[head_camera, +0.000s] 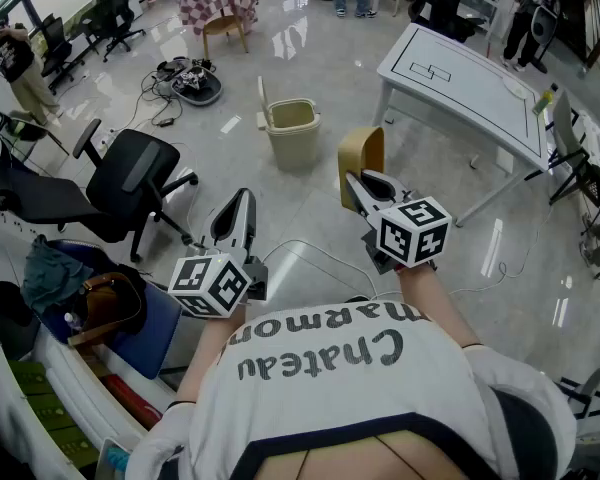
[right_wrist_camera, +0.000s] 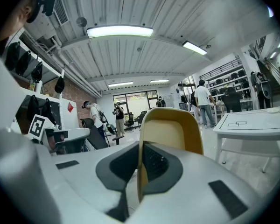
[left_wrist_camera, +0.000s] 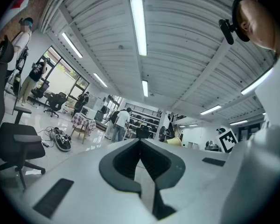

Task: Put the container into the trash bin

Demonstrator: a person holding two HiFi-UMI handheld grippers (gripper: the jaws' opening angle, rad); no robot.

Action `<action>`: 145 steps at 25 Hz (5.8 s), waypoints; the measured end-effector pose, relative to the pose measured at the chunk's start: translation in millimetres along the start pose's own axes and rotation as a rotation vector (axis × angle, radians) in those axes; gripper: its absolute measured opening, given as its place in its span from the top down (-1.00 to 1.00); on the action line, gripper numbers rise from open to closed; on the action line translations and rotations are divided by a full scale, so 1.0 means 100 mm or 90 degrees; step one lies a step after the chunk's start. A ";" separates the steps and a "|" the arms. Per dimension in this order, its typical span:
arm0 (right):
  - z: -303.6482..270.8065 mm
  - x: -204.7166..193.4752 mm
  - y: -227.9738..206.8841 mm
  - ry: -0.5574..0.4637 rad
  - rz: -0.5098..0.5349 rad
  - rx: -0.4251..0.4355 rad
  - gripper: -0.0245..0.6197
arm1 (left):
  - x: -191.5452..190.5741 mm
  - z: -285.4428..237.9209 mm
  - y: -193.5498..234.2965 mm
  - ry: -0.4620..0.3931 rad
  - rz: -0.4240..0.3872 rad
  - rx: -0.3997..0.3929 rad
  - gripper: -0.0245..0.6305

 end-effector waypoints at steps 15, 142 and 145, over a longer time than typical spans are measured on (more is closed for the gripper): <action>-0.17 -0.03 -0.04 -0.021 -0.140 0.042 0.81 | -0.12 0.00 0.31 0.014 0.040 0.018 0.85; -7.16 0.28 -4.09 0.121 -0.316 -0.040 0.81 | 0.47 -6.05 5.13 0.169 0.151 0.135 0.85; -7.36 0.07 -4.25 0.141 -0.316 -0.017 0.81 | 0.29 -6.23 5.20 0.186 0.159 0.164 0.85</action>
Point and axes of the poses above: the fingertips, and each gripper's own axes: z backward along the fingers, y to its left, x out of its top, the point moved 3 cm from there along z, backward along the fingers, and after that the axes turned 6 degrees about z, right-handed, at the moved point
